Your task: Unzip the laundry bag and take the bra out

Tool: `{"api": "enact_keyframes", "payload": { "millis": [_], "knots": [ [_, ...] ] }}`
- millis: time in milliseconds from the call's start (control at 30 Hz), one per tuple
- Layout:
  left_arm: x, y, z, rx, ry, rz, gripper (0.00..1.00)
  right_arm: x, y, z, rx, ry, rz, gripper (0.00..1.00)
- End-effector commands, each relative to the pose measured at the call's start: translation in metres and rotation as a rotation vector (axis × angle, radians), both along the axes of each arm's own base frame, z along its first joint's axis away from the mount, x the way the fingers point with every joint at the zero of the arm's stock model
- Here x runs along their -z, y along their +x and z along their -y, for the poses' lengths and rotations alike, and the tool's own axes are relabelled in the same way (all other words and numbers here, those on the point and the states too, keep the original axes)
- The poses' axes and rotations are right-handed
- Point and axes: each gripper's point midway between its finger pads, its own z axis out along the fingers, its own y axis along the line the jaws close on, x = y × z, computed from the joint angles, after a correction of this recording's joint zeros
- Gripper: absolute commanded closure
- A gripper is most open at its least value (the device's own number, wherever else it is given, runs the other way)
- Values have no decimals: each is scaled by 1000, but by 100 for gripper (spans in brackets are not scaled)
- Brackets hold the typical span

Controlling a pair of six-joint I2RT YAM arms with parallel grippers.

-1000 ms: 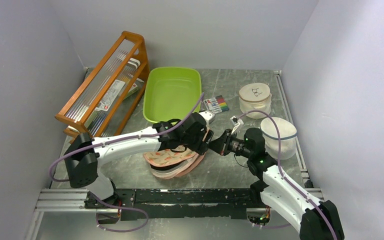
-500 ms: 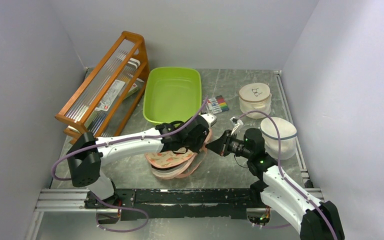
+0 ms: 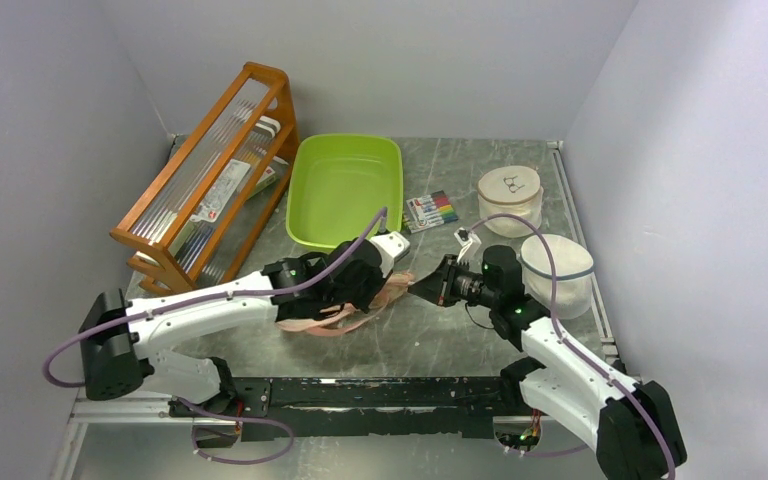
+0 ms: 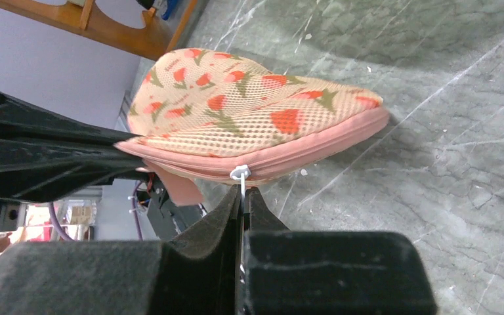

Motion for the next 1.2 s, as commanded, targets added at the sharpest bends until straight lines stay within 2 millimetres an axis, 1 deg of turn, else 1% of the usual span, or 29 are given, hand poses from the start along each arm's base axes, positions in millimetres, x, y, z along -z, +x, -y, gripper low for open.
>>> {"api": "enact_keyframes", "payload": {
  "millis": [0, 100, 300, 400, 533, 700, 933, 1033, 1167],
  "knots": [
    [-29, 11, -10, -30, -43, 118, 93, -3, 6, 0, 12, -3, 15, 100],
    [-43, 12, -17, -53, -86, 152, 93, 0, 5, -2, -2, 3, 20, 100],
    [-70, 10, -26, -73, -184, 193, 93, 15, 12, 4, 49, -23, 31, 100],
    [-80, 8, -30, -79, -215, 202, 93, 22, 16, 7, 73, -30, 28, 100],
    [-93, 6, -34, -86, -249, 210, 93, 22, 24, 12, 126, -28, 45, 100],
    [-107, 4, -39, -93, -285, 222, 93, 22, 28, 16, 172, -6, 74, 100],
    [-128, 4, -39, -92, -330, 242, 93, 36, 30, 18, 201, 13, 87, 100],
    [-133, 4, -39, -91, -333, 245, 93, 42, 29, 16, 190, 28, 83, 100],
    [-135, 2, -34, -71, -345, 234, 93, 43, 29, 10, 158, 39, 90, 100]
  ]
}}
